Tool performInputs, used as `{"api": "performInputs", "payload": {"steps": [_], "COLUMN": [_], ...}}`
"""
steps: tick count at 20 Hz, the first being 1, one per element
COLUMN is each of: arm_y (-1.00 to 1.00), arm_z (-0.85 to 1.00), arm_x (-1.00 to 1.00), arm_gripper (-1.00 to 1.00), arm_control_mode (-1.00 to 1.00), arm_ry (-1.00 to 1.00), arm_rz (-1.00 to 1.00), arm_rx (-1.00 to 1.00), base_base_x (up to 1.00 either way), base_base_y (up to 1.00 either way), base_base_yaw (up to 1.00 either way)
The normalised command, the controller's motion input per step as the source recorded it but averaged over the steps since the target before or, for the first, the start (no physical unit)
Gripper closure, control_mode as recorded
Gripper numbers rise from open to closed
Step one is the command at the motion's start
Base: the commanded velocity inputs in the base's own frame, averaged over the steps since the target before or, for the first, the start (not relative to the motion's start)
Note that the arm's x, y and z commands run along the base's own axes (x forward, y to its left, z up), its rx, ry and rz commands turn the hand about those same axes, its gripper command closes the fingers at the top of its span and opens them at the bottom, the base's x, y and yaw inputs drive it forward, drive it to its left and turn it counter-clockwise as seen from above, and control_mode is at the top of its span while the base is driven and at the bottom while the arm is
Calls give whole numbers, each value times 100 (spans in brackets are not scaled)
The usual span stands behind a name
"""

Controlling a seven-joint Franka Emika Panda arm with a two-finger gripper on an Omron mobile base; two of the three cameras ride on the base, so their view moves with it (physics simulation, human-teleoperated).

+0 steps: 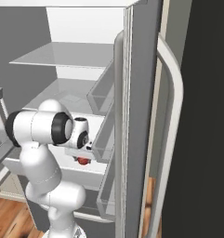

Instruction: Place the onion and carrot inside the fridge drawer. Close the drawer after placing the vegetables.

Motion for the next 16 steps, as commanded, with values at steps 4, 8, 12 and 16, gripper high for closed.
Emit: {"api": "performInputs", "payload": {"steps": [4, 8, 12, 16], "arm_y": [0, 0, 0, 0], "arm_z": [-14, 6, 55, 81], "arm_x": [0, -5, -36, -61], "arm_gripper": [-100, -100, -100, -100], "arm_control_mode": [-100, -100, -100, -100], "arm_ry": [0, -1, -5, -10], "arm_rz": [3, 1, 0, 0], "arm_rx": [0, 0, 0, 0], "base_base_x": [0, 0, 0, 0], "base_base_y": [0, 0, 0, 0], "base_base_yaw": [0, 0, 0, 0]}}
